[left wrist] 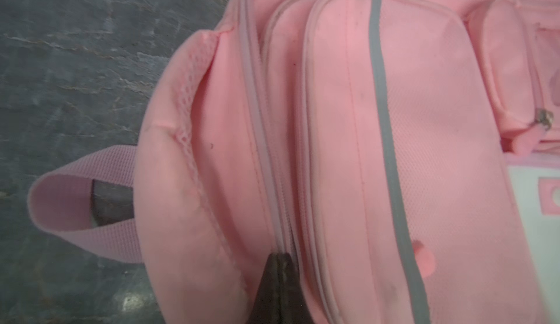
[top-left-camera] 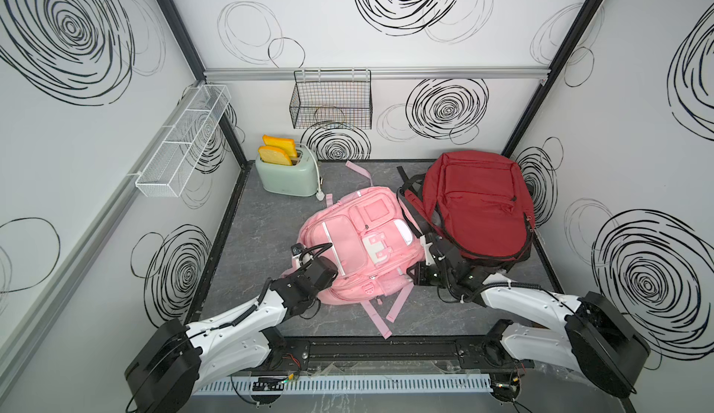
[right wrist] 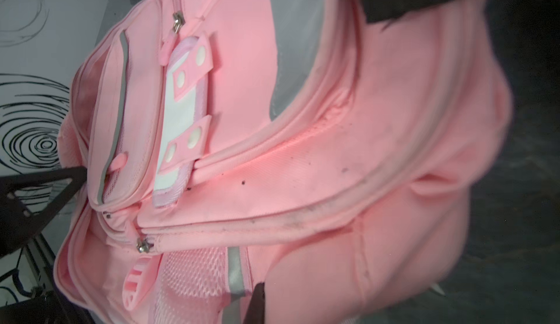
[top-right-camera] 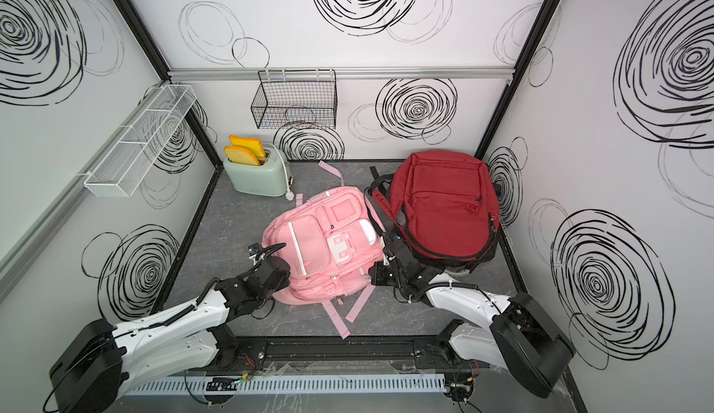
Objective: Zip up the backpack
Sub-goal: Adjust the backpack at the center of the board.
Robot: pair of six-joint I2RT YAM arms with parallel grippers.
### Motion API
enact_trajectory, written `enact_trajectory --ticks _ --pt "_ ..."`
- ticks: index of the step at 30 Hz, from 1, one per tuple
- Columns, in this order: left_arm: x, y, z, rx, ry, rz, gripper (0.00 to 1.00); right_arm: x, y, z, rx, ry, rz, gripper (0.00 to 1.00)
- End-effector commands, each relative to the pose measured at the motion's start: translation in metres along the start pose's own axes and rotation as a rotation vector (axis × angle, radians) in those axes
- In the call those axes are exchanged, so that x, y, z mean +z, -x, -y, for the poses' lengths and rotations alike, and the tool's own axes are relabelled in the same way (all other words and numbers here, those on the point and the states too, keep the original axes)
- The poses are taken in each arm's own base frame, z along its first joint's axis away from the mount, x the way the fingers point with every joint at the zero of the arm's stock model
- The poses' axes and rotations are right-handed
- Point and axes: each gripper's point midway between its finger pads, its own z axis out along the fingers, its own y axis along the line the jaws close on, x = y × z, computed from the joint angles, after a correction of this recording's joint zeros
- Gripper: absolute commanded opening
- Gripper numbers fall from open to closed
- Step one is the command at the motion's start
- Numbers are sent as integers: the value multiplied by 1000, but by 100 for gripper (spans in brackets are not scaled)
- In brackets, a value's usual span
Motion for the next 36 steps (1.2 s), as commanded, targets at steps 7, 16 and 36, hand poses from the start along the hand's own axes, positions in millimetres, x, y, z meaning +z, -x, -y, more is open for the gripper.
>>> enact_trajectory --ticks 7,16,36 --pt "6 36 3 -59 -57 43 11 -1 -52 -70 -182 189 -249 56" --pt "-1 36 -2 -62 -92 55 51 -53 16 -20 27 210 -14 99" --pt "-75 -53 57 287 -369 -8 60 6 58 20 196 326 -19 99"
